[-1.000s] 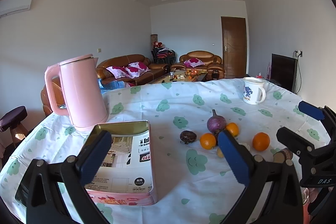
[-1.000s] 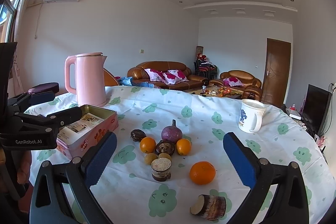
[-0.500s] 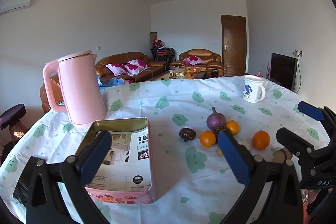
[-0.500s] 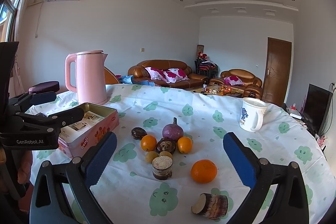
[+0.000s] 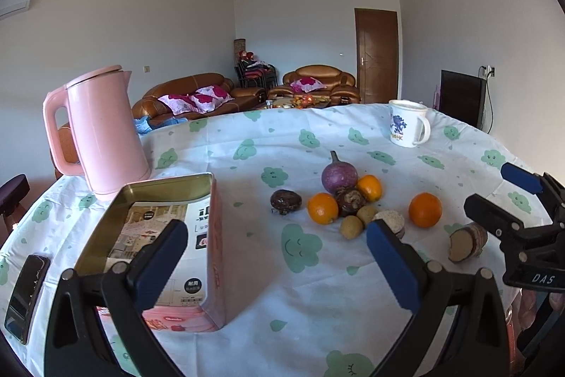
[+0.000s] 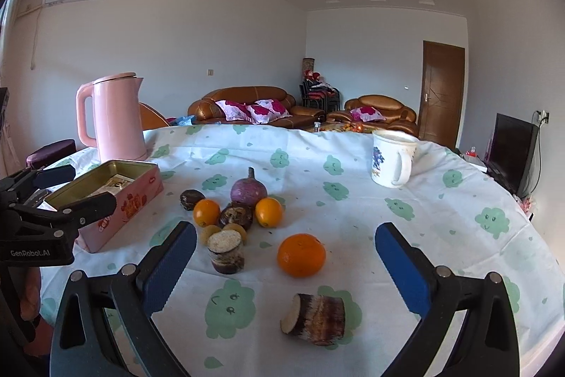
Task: Organize fruits
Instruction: 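Grasp the cut brown root piece with the right tool while the left tool grasps a cut round piece, then lift both held cut pieces and carry them toward the open pink tin box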
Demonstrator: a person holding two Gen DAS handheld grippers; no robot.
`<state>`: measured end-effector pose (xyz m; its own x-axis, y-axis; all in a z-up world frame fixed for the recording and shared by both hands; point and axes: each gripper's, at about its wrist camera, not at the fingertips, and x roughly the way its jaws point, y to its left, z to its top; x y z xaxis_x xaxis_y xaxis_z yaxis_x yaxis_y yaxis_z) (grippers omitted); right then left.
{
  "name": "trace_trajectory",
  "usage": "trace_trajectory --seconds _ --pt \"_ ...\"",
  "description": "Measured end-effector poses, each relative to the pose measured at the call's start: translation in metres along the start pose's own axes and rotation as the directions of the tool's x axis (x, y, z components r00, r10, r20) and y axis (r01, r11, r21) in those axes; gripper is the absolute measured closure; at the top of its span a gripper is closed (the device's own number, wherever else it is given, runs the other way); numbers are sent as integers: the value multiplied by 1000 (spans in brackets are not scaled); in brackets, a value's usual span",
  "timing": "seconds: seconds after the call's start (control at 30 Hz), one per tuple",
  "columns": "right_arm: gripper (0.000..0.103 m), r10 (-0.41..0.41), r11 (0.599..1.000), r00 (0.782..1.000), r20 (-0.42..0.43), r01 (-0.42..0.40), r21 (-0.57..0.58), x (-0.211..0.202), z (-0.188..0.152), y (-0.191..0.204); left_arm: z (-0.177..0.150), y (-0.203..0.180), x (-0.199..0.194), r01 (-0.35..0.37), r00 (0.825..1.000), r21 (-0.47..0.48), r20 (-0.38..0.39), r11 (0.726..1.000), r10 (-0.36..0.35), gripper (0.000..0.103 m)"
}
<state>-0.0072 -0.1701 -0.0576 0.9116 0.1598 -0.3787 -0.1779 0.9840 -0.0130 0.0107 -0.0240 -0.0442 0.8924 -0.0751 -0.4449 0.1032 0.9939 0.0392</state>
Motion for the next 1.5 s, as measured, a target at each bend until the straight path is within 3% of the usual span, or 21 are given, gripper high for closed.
trace_trajectory --seconds 0.27,0.5,0.6,0.63,0.93,1.1,1.27,1.4,1.5 --pt "5 -34 999 993 -114 38 27 15 -32 -23 -4 -24 18 71 996 36 -51 997 -69 0" --pt "30 -4 999 982 -189 14 48 29 -44 -28 -3 -37 26 106 992 63 -74 992 -102 0" --pt "58 16 999 975 -220 -7 38 34 -47 -26 -1 -44 31 129 989 72 -86 989 -123 0" --pt "60 36 999 973 -227 -25 48 35 -48 -27 0 -47 34 143 986 77 -94 987 -136 0" --pt "61 47 996 985 -163 -35 77 25 -42 -37 7 -80 65 209 965 128 -188 969 -183 22" --pt "60 55 996 987 -148 -44 80 23 -40 -39 6 -87 84 231 947 113 -253 966 -196 43" --pt "60 76 995 987 -140 -65 79 24 -41 -37 0 -93 96 226 935 123 -304 966 -180 44" --pt "60 87 994 988 -131 -78 74 23 -41 -34 0 -91 95 246 930 107 -304 963 -204 59" --pt "60 92 994 989 -115 -84 71 20 -39 -34 0 -87 94 254 929 87 -300 963 -218 60"
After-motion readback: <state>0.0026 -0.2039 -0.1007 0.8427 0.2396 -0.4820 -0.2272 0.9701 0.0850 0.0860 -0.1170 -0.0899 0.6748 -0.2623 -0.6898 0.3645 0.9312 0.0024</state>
